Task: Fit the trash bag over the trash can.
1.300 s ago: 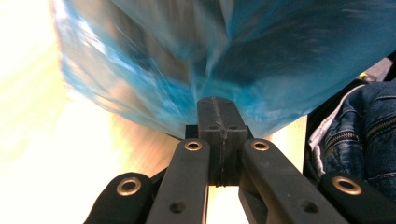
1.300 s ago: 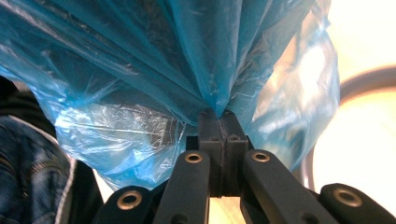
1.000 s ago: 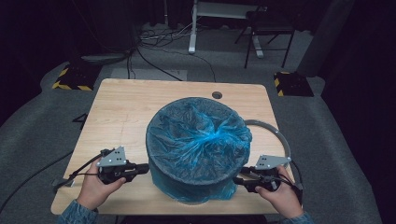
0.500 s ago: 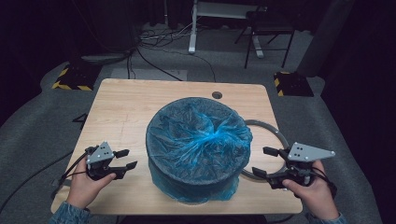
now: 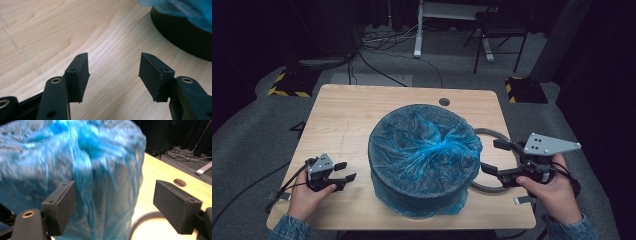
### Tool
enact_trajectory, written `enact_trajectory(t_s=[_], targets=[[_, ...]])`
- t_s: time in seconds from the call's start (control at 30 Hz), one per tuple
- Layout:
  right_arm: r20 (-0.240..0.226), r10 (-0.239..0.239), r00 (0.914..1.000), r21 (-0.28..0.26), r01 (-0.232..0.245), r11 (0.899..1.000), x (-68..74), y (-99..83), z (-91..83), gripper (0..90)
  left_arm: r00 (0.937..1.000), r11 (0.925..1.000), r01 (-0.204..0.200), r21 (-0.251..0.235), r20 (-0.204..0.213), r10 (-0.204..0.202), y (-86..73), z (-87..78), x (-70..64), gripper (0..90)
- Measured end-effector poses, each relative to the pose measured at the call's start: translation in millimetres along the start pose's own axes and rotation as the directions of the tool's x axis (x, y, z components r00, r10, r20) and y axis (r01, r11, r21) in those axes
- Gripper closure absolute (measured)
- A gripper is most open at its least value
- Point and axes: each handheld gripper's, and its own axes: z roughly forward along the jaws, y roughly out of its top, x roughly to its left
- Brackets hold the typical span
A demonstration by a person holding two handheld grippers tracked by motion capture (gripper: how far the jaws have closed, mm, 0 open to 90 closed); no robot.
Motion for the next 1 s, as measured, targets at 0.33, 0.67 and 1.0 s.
enact_trajectory(t_s=[0.33, 0.67, 1.0], targets=[[-0.026, -0.003, 0.9997, -0.030, 0.002, 1.000, 5.4, 44.5, 7.0, 18.8, 0.9992, 0.9980, 0.015, 0.061, -0.038, -0.013, -10.2, 7.5, 6.8, 39.5], [-0.032, -0.020, 0.9993, -0.035, 0.018, 0.999, 6.4, 76.1, 27.9, 18.6, 0.9982, 0.9957, -0.007, 0.092, -0.058, 0.012, -14.6, 13.0, 6.0, 34.8], [-0.089, -0.070, 0.9935, -0.042, 0.067, 0.997, 25.1, 104.3, 53.8, 17.8, 0.9977, 0.9952, -0.004, 0.097, -0.068, 0.011, -14.0, 14.4, 6.7, 29.1]])
